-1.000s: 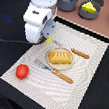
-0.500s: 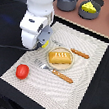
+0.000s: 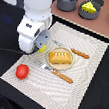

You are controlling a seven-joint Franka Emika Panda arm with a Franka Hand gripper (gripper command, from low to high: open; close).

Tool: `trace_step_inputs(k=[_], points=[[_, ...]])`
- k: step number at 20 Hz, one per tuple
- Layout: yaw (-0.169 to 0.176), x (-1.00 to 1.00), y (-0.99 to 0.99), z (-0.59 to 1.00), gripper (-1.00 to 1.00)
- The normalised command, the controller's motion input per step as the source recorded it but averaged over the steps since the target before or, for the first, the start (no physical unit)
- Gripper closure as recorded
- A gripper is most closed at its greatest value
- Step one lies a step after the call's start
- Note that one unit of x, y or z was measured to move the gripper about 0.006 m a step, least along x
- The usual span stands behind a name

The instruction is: Interact with the objects in diverse but meaningful ways.

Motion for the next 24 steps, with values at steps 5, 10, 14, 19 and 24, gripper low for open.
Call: trace_step_inputs(k=[5,10,14,19,24], points=[[-0.011,0.16,-0.35,0.63,-1.0],[-0.037,0.29,-0.58,0.65,-1.0],[-0.065,0.33,-0.61,0.47,-1.0],[-0.102,0.33,-0.51,0.32,-1.0],[-0.135,0.31,-0.4,0.26,-1.0]])
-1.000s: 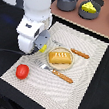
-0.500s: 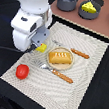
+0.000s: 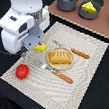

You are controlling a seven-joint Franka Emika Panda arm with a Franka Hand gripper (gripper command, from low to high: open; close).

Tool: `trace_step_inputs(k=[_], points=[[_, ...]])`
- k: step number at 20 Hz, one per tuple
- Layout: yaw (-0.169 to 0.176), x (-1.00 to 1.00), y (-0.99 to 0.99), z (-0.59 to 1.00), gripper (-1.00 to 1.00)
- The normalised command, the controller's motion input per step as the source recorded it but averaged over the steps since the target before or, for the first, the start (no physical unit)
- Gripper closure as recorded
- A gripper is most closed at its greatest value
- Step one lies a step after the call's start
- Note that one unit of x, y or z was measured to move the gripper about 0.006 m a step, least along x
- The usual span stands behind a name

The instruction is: Interact with the objects in diverse but meaningful ways.

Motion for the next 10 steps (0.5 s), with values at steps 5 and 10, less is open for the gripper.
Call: trace_step_inputs(k=[5,10], points=[[-0.151,0.3,-0.36,0.24,-1.0],[-0.136,0.41,-0.38,0.28,-1.0]])
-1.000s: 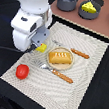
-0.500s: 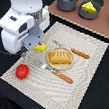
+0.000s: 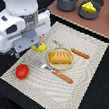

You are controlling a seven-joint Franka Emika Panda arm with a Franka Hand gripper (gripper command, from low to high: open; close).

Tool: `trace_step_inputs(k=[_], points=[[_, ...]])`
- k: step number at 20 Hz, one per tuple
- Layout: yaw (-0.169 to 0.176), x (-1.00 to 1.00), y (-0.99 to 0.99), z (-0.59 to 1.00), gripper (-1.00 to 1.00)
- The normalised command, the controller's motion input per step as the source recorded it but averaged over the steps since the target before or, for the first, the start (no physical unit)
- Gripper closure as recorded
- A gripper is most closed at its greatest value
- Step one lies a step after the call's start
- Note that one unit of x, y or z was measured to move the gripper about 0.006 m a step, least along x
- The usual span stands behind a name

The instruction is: Interact with the objects in diverse but meaningful ways.

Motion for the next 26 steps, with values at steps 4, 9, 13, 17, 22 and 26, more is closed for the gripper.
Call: trace_step_inputs(k=[4,9,13,17,22,26], points=[[-0.104,0.58,-0.46,0.32,-1.0],[-0.098,0.63,-0.47,0.27,-1.0],[-0.097,0.65,-0.46,0.23,-1.0],[-0.11,0.57,-0.46,0.12,-1.0],[-0.12,0.48,-0.45,0.01,-1.0],[-0.149,0.37,-0.41,0.0,-1.0]])
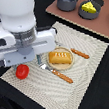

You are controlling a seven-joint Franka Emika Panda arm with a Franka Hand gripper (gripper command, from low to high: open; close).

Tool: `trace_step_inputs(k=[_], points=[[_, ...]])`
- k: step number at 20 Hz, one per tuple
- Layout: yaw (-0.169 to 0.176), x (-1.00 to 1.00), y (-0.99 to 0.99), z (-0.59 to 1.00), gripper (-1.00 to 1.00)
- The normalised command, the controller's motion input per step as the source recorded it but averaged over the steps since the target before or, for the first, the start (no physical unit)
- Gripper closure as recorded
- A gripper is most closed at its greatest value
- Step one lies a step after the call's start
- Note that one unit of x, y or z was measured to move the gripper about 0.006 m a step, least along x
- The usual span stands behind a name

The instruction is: Interact with the objects in diverse but meaningful ways.

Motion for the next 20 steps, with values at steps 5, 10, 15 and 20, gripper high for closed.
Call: trace_step_inputs(k=[5,10,15,20], points=[[-0.081,0.14,-0.36,-0.06,-1.0],[-0.033,0.0,-0.18,-0.09,-1.0],[-0.029,0.0,-0.15,-0.13,-1.0],[-0.031,0.0,-0.14,-0.14,-1.0]])
